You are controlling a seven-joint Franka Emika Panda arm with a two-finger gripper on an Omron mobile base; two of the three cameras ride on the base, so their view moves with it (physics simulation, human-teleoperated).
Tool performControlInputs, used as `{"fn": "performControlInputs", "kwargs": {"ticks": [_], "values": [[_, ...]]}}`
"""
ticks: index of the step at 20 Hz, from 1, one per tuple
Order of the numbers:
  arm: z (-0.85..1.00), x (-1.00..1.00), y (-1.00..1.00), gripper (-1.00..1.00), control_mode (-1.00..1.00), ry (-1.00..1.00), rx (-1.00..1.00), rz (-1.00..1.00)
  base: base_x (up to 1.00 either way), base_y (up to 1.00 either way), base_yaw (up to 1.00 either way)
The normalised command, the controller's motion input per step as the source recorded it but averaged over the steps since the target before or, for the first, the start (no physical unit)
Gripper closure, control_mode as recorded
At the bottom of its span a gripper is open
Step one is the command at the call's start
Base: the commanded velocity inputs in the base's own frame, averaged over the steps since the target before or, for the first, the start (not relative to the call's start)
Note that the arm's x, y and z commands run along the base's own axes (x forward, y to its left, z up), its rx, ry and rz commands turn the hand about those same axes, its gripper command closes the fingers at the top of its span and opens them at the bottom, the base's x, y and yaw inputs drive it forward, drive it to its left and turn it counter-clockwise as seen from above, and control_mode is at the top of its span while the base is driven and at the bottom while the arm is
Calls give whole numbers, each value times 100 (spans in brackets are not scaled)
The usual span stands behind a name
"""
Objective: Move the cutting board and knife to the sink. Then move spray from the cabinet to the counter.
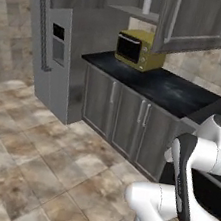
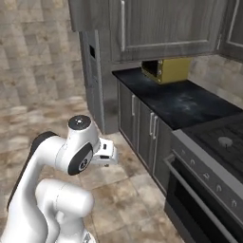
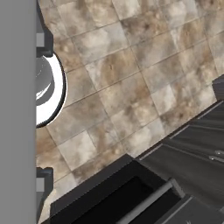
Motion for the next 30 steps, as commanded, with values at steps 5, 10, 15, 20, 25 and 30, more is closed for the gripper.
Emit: {"fn": "performControlInputs", "kwargs": {"ticks": [5,10,15,20,25,30], "values": [[0,0,0,-100,100,0,0,0,62,75,0],[0,0,0,-100,100,0,0,0,60,77,0],[0,0,0,-100,100,0,0,0,56,79,0],[0,0,0,-100,100,0,0,0,57,78,0],[0,0,0,-100,100,0,0,0,62,60,-20],[0,0,0,-100,100,0,0,0,60,42,-46]]}}
